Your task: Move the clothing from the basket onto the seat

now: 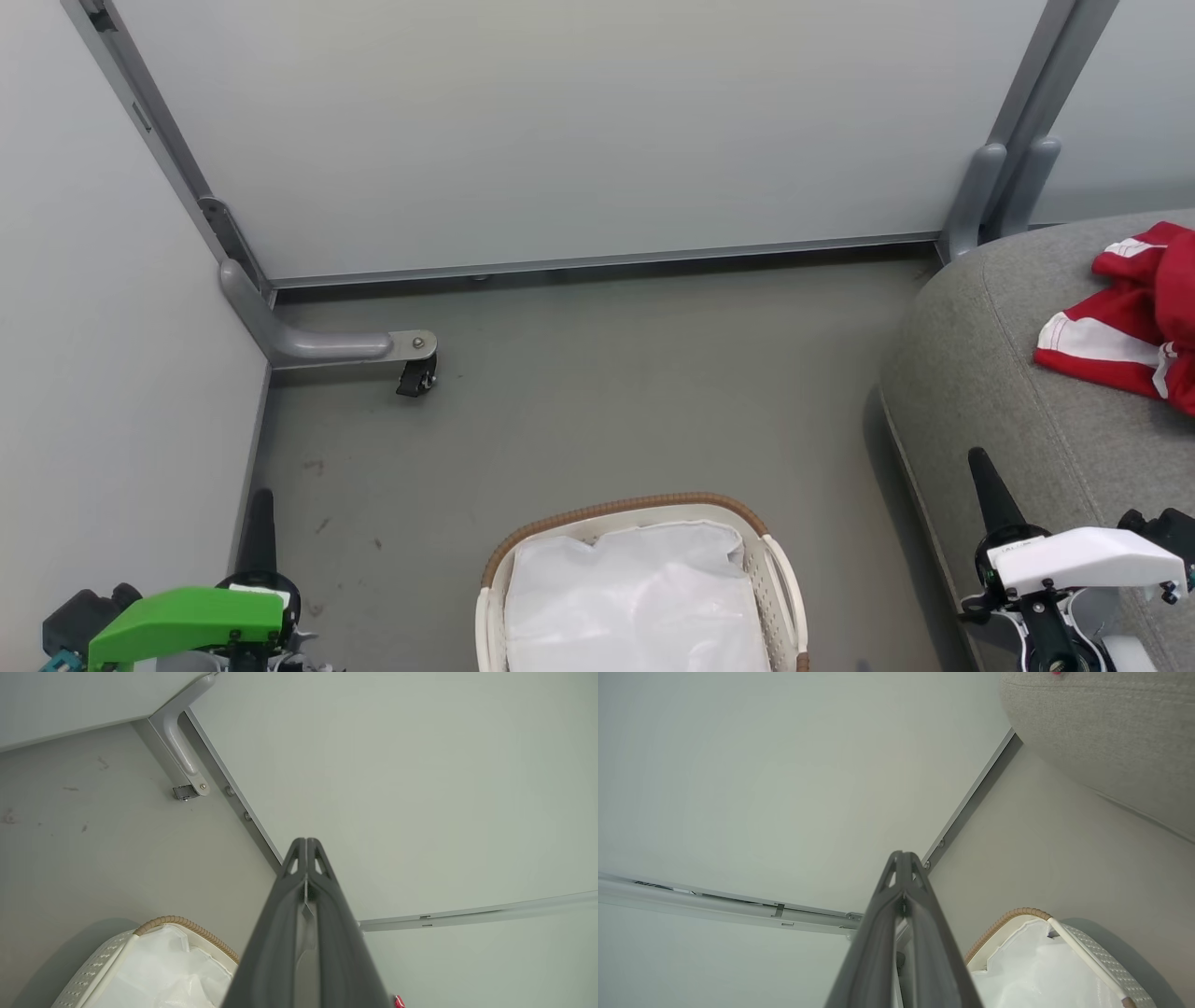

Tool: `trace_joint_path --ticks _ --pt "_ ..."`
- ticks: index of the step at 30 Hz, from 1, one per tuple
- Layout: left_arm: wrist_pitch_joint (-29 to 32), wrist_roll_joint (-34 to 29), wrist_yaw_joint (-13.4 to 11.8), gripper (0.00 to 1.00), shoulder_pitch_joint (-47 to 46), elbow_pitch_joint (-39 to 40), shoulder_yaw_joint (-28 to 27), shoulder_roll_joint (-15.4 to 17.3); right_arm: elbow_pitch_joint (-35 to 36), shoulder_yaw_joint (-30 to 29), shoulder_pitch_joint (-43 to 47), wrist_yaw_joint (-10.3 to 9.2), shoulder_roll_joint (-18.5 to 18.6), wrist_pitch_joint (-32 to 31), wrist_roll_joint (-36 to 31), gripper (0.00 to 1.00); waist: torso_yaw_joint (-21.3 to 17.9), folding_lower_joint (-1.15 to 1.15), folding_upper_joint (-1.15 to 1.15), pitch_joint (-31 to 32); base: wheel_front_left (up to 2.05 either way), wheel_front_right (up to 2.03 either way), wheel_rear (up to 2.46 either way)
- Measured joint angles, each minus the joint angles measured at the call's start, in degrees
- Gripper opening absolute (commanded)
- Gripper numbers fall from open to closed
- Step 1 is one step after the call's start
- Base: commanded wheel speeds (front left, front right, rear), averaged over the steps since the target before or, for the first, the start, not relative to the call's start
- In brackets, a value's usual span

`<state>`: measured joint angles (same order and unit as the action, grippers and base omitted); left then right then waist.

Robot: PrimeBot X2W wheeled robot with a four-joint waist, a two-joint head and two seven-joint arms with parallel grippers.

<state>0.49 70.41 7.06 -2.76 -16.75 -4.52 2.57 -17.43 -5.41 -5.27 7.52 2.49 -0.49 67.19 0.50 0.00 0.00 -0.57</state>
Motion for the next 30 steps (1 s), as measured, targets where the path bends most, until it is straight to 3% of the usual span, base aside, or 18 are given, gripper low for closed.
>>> trace_joint_path --ticks 30 --pt "3.77 13.47 0.20 0.00 -1.82 1.67 -1.19 0.07 2.07 -0.70 -0.31 -0.01 0.13 -3.78 15.56 0.00 -0.29 0.00 0.00 0.23 0.00 0.00 0.00"
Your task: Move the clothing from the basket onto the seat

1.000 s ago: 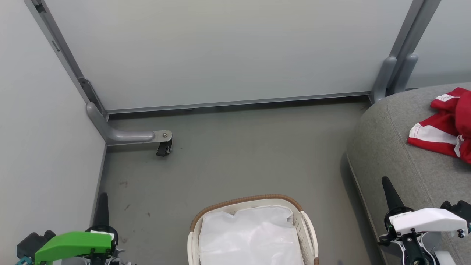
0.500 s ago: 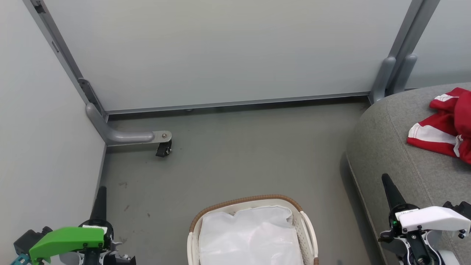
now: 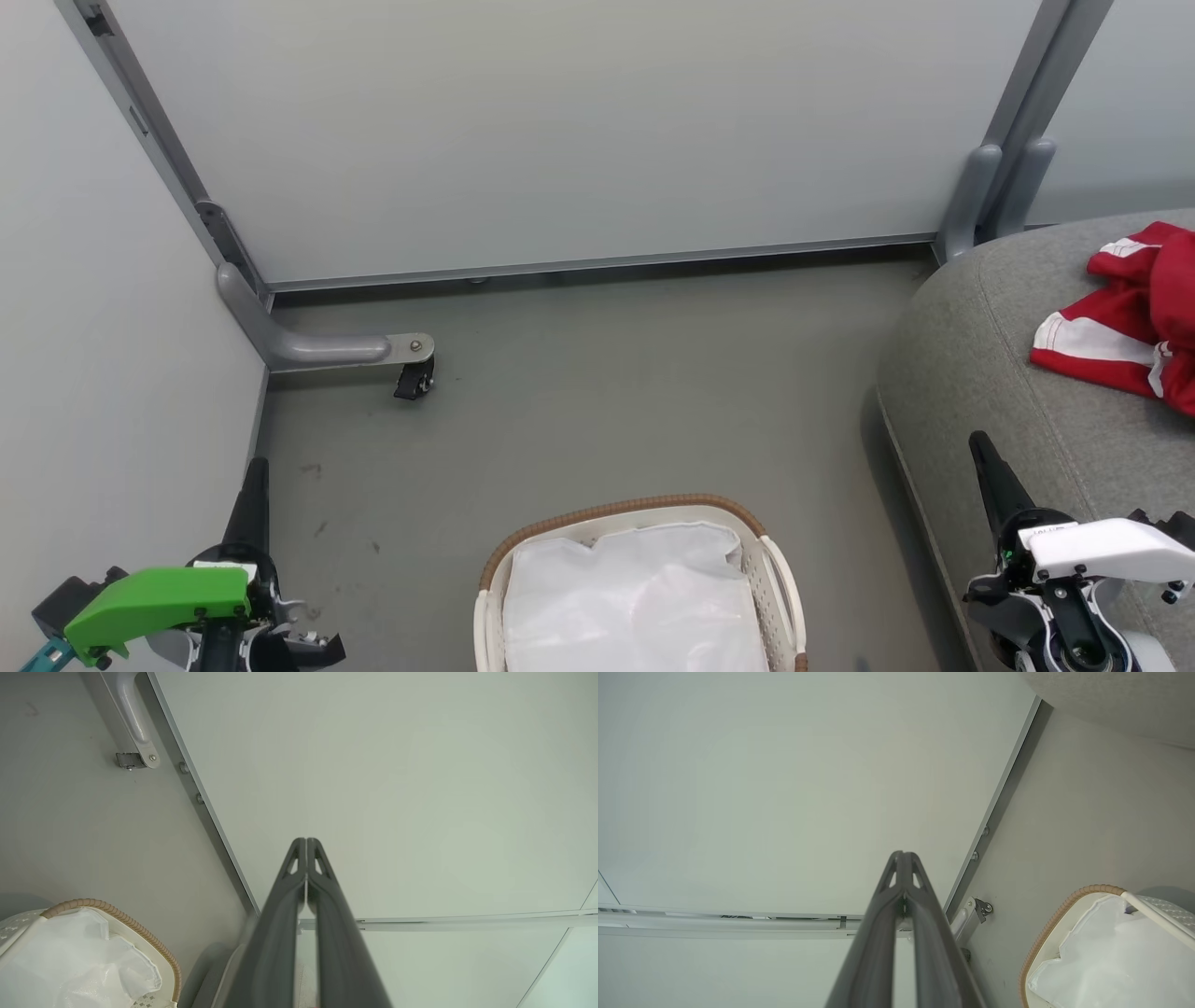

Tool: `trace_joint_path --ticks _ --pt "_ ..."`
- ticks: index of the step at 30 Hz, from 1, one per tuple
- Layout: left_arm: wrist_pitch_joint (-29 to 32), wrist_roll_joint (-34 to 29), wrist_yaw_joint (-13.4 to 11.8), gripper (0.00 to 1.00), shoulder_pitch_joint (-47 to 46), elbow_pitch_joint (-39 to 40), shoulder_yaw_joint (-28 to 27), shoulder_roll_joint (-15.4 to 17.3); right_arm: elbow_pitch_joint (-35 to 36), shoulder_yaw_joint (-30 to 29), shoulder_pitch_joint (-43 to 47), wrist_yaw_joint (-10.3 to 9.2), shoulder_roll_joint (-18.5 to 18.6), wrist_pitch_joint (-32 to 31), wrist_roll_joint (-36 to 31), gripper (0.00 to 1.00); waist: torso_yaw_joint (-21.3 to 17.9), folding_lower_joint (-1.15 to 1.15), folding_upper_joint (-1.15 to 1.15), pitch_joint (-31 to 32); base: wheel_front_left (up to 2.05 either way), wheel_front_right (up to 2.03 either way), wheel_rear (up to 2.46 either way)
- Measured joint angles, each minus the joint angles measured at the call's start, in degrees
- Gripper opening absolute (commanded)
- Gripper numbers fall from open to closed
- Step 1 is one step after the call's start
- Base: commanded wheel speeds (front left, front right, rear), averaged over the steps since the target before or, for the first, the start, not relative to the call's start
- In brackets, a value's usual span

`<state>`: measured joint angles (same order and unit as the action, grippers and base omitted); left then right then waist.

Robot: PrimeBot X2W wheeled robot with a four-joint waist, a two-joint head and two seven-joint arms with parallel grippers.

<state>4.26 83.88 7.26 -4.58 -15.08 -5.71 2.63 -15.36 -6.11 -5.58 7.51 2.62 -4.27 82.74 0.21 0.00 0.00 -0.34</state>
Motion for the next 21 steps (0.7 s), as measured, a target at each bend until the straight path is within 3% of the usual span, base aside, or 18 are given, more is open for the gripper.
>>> trace_joint_path --ticks 21 --pt "2.23 7.91 0.05 0.00 -1.12 0.92 -0.75 0.03 1.20 -0.35 -0.35 -0.01 0.07 -2.16 9.03 0.00 -0.20 0.00 0.00 0.15 0.00 0.00 0.00"
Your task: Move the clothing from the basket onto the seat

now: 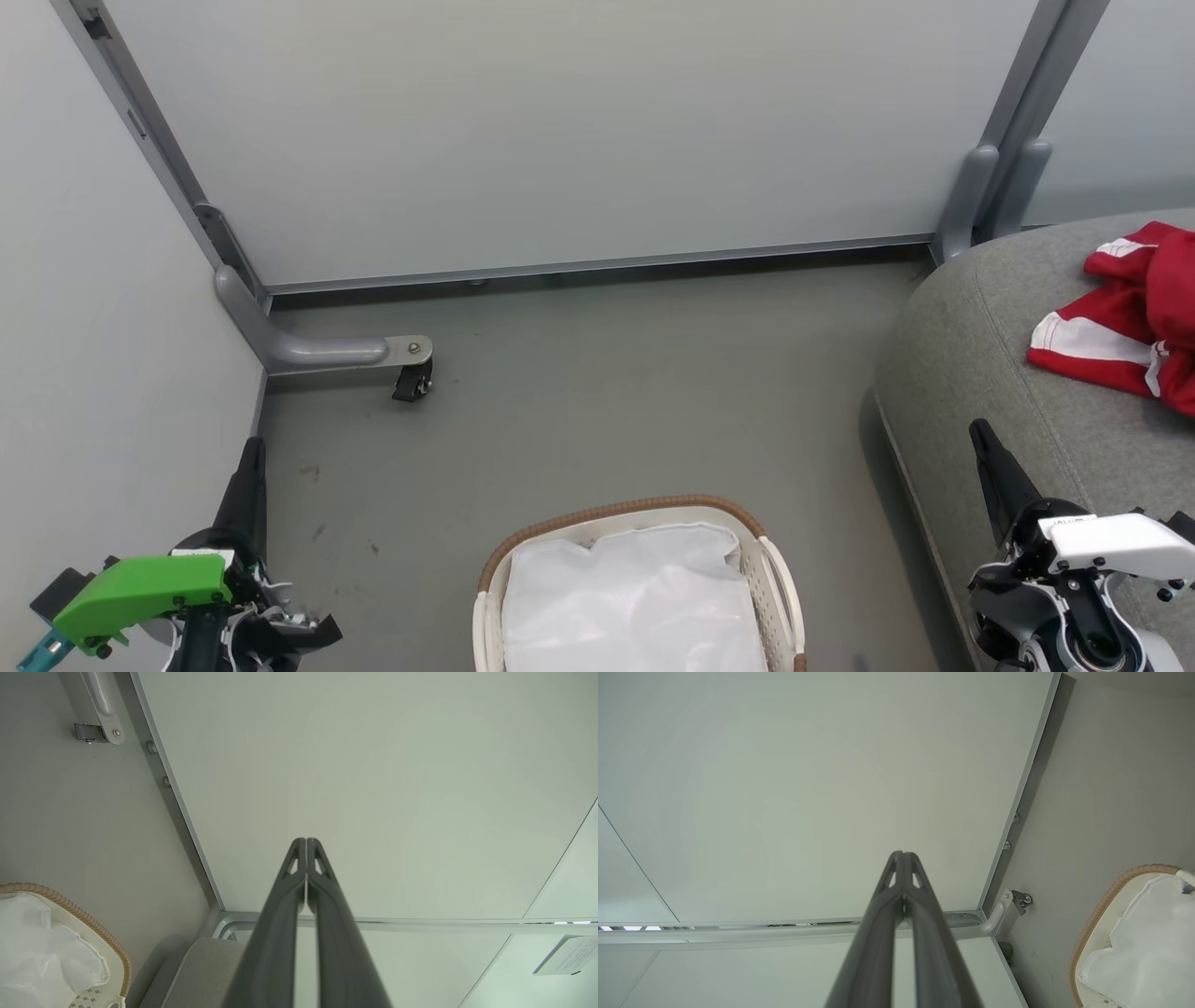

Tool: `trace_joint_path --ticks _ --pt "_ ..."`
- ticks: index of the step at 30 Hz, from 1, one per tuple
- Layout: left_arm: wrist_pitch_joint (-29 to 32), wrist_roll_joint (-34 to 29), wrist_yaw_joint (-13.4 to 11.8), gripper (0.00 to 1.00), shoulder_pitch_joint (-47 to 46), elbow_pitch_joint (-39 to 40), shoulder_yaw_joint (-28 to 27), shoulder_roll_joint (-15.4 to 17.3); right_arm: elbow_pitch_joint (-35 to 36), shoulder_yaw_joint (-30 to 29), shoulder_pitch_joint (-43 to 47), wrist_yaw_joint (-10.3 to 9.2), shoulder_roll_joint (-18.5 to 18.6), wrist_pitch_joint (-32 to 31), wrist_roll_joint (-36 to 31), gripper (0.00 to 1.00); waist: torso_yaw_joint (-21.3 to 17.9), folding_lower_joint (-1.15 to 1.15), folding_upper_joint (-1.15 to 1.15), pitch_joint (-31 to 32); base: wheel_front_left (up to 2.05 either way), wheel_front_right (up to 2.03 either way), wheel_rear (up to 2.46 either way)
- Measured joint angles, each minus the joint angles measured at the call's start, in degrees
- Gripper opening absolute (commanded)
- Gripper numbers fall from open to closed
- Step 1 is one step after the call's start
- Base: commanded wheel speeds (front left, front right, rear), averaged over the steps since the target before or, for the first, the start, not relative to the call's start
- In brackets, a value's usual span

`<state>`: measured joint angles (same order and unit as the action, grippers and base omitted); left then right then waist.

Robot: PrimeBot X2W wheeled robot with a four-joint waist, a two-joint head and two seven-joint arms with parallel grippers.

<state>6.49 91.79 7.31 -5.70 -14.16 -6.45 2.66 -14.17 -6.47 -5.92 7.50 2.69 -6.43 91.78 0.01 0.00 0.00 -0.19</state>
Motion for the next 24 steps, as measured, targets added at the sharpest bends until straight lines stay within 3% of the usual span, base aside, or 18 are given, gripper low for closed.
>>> trace_joint_path --ticks 24 --pt "0.07 0.53 0.00 0.00 -0.26 0.11 -0.05 0.01 0.09 -0.03 -0.04 0.00 0.01 -0.18 0.54 0.00 -0.01 0.00 0.00 0.01 0.00 0.00 0.00"
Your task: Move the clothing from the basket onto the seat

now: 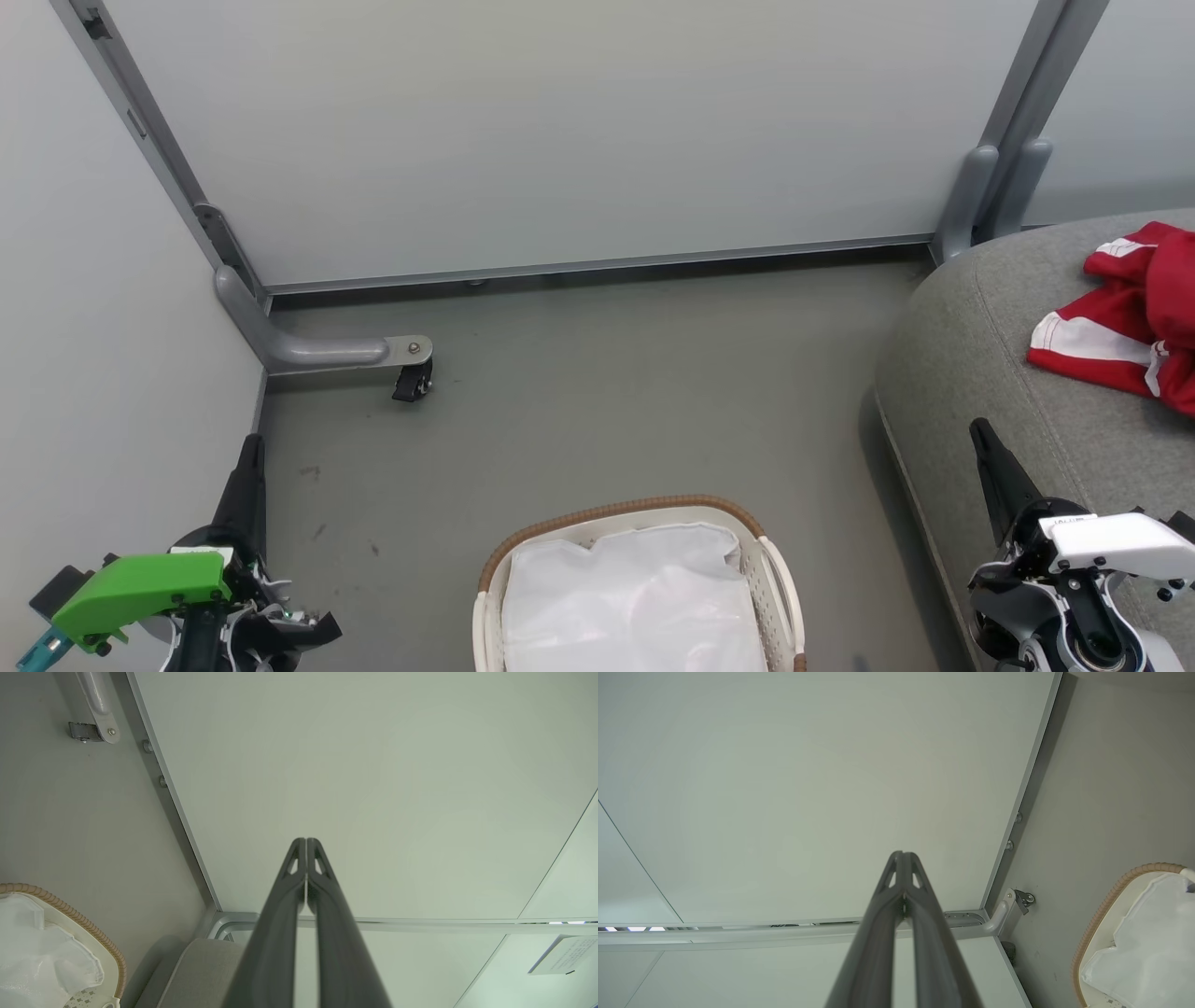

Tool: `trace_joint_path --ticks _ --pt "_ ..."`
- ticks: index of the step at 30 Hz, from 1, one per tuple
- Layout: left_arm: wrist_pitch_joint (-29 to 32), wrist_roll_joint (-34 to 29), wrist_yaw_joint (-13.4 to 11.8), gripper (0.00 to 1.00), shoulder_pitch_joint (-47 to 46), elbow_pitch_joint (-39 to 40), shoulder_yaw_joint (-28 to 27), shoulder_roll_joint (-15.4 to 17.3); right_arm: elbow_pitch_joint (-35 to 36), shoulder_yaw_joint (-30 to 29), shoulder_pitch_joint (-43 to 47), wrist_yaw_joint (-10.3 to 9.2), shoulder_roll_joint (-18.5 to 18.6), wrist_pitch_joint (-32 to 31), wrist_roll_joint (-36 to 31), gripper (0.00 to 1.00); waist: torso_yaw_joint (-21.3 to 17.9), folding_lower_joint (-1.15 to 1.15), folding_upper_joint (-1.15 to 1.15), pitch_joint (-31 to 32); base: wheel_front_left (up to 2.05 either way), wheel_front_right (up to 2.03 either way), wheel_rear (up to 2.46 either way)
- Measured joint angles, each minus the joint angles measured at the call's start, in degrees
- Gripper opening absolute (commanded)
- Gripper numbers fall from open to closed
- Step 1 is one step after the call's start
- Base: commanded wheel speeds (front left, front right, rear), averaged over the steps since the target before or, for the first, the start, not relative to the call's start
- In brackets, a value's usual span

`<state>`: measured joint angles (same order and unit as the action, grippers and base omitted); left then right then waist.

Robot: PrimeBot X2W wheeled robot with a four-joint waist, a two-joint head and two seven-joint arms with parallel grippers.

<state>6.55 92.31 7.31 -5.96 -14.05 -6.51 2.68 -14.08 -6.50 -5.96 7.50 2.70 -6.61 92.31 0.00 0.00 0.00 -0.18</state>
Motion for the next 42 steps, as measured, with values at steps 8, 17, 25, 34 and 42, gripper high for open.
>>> trace_joint_path --ticks 8,17,25,34,42 --pt "0.00 0.00 0.00 0.00 0.00 0.00 0.00 0.00 0.00 0.00 0.00 0.00 0.00 0.00 0.00 0.00 0.00 0.00 0.00 0.00 0.00 0.00 0.00" --pt "0.00 0.00 0.00 0.00 0.00 0.00 0.00 0.00 0.00 0.00 -0.01 0.00 0.00 0.00 0.00 0.00 0.00 0.00 0.00 0.00 0.00 0.00 0.00" --pt "0.00 0.00 0.00 0.00 0.00 0.00 0.00 0.00 0.00 0.00 -0.01 0.00 0.00 0.00 0.00 0.00 0.00 0.00 0.00 0.00 0.00 0.00 0.00" --pt "0.00 0.00 0.00 0.00 0.00 0.00 0.00 0.00 0.00 0.00 -0.01 0.00 0.00 0.00 0.00 0.00 0.00 0.00 0.00 0.00 0.00 0.00 0.00" --pt "0.00 0.00 0.00 0.00 0.00 0.01 0.00 0.00 0.00 0.00 -0.01 0.00 0.00 0.00 0.00 0.00 0.00 0.00 0.00 0.00 0.00 0.00 0.00"
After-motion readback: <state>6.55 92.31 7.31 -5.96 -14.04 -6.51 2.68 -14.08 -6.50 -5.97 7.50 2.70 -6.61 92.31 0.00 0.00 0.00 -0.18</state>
